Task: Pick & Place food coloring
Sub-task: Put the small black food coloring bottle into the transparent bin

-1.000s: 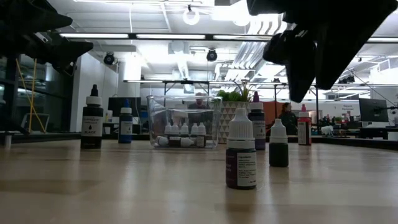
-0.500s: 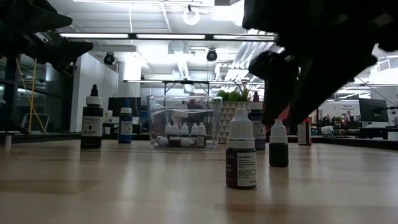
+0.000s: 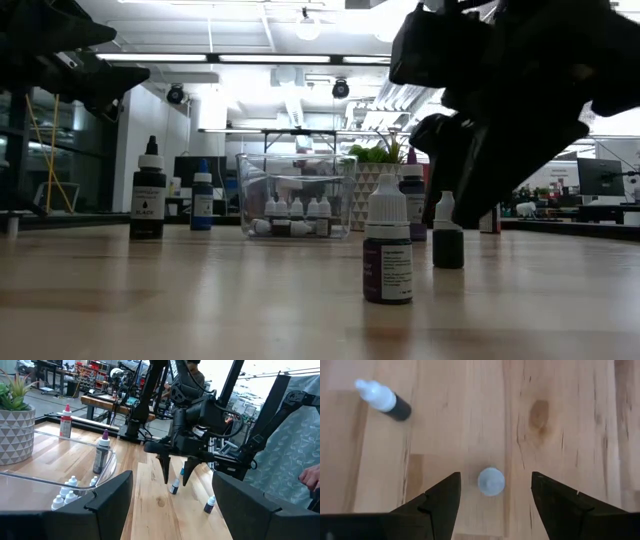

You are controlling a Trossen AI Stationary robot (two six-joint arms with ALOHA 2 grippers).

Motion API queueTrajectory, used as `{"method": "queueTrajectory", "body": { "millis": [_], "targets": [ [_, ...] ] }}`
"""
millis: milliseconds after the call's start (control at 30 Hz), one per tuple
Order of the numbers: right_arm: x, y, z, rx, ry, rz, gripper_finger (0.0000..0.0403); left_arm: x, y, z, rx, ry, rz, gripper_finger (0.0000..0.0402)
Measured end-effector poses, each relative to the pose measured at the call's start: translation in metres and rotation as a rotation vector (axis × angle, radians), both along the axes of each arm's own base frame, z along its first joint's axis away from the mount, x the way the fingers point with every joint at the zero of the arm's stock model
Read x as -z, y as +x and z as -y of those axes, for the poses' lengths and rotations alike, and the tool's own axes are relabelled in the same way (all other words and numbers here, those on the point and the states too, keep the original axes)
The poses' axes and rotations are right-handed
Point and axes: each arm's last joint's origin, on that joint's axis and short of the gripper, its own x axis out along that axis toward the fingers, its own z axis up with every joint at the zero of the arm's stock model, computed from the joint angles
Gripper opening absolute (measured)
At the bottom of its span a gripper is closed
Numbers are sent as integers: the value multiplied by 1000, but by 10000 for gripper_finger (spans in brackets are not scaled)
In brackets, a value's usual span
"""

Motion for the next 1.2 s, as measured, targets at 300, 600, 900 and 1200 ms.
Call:
{"method": "queueTrajectory", "body": {
  "millis": [300, 600, 900, 1200],
  "targets": [
    [-1, 1, -1, -4, 4, 9, 215, 0, 0, 0, 0, 0, 0, 271],
    [-1, 1, -1, 14, 22, 6, 161, 0, 0, 0, 0, 0, 0, 271],
    [-1, 1, -2, 10, 38, 0, 127, 0, 0, 0, 0, 0, 0, 271],
    [-1, 0, -2, 3, 49, -7, 87, 0, 0, 0, 0, 0, 0, 271]
  ]
}}
